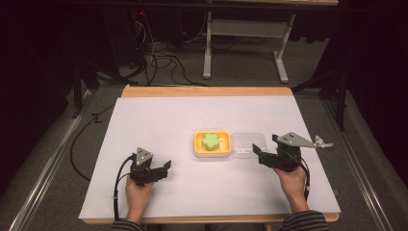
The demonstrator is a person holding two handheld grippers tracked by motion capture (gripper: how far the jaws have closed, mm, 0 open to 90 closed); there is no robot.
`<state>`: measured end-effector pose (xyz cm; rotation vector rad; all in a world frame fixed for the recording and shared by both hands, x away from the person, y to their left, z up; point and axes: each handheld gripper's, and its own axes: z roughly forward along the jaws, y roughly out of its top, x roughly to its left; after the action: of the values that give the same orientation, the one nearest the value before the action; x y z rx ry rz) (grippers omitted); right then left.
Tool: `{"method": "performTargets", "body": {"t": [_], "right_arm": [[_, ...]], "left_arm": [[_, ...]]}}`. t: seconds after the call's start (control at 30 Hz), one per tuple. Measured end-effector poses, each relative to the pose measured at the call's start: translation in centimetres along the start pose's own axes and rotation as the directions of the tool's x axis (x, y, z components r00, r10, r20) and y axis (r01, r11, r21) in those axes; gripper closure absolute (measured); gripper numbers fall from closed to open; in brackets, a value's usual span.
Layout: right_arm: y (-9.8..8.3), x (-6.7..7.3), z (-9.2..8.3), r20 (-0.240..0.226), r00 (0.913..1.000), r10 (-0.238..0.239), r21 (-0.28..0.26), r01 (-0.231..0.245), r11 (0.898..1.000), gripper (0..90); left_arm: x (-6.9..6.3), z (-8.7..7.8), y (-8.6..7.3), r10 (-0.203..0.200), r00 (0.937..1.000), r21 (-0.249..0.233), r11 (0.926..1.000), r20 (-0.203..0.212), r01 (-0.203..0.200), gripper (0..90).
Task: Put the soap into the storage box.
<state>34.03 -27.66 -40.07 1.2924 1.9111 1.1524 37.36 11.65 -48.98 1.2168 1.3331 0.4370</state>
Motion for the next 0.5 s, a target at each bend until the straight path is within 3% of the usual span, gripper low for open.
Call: {"method": "performTargets", "body": {"t": [0.5], "right_arm": [[-1.6,-1.0,-1.4,0.019,0.999,0.042,-0.02,-0.041,0.999,18.7]], "left_arm": [[0.0,0.0,0.0,0.002,1.0,0.0,1.0,-0.001,-0.002,20.9]]}}
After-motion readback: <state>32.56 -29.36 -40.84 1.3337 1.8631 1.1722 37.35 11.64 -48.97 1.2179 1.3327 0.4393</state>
